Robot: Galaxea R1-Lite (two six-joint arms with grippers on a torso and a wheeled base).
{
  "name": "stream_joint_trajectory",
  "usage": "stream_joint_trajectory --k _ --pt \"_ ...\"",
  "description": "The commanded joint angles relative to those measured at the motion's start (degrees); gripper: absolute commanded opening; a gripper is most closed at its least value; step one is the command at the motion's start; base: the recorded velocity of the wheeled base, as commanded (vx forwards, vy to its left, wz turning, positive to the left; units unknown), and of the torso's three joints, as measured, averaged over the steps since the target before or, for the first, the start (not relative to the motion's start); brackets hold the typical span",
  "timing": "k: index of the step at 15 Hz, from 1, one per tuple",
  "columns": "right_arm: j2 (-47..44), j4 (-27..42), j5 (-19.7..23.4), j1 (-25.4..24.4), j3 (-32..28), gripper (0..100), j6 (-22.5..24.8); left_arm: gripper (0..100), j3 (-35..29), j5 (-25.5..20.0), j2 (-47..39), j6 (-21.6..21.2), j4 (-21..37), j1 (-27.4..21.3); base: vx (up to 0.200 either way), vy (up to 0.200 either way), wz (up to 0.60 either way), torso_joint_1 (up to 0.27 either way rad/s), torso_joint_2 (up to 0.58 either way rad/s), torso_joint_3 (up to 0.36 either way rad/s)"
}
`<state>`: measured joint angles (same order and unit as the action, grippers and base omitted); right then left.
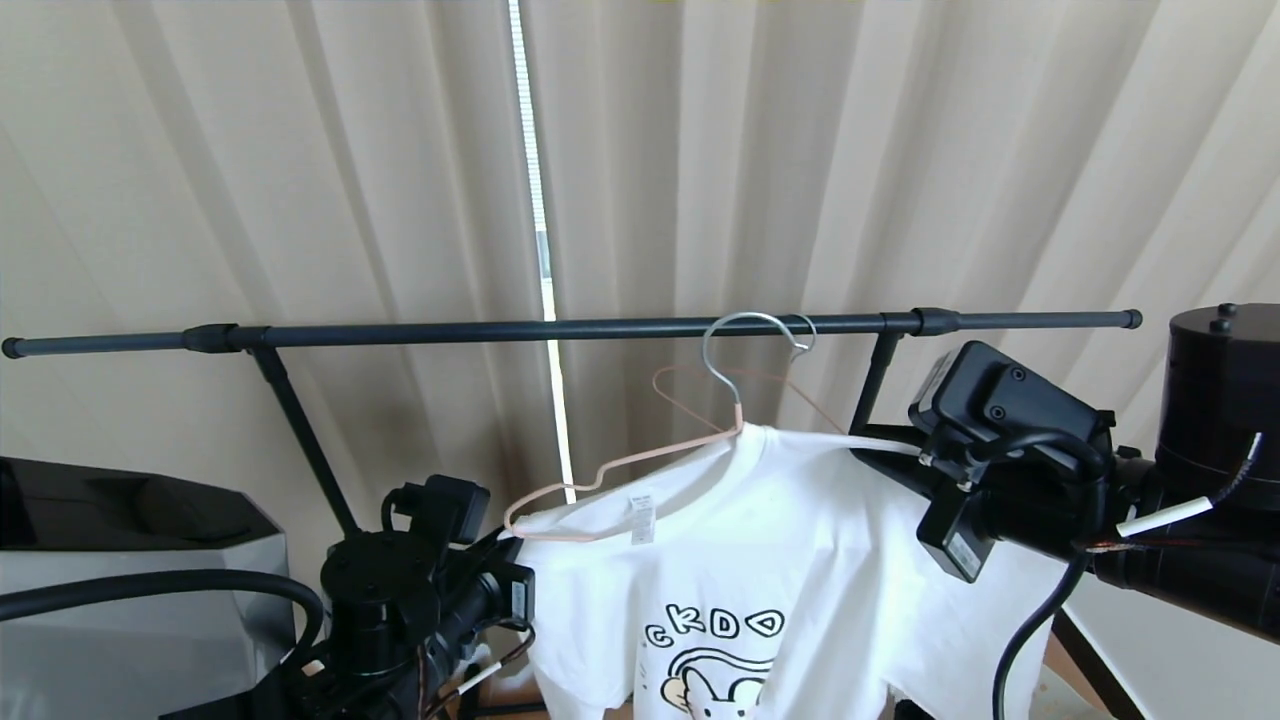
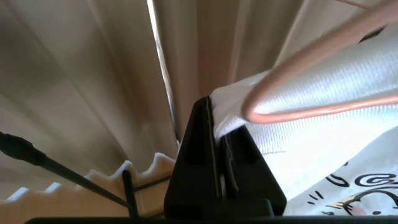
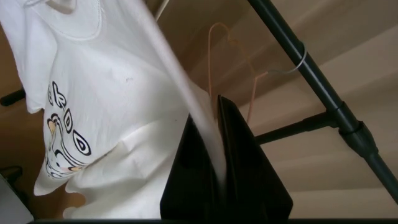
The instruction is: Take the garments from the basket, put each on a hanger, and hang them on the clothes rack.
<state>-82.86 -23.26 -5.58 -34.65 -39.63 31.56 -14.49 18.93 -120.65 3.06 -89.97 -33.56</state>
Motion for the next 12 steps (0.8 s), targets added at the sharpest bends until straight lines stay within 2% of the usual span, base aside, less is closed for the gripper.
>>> stream_joint_trajectory --k 1,7,12 --pt "0.6 0.0 0.0 1.1 0.3 0 0.4 0 0.1 0.0 1.5 -1.1 0.0 1.4 0.000 0.000 0.00 0.000 0.00 0.000" --pt "1.0 0.0 0.0 2.1 1.7 0 3.8 0 0.1 -0.2 5.2 -1.6 0.0 2.4 0.000 0.000 0.00 0.000 0.00 0.000" --pt "0.2 -0.1 0.3 1.9 2.1 0 4.5 0 0.4 -0.2 7.4 -2.4 0.0 1.9 0.000 0.000 0.00 0.000 0.00 0.000"
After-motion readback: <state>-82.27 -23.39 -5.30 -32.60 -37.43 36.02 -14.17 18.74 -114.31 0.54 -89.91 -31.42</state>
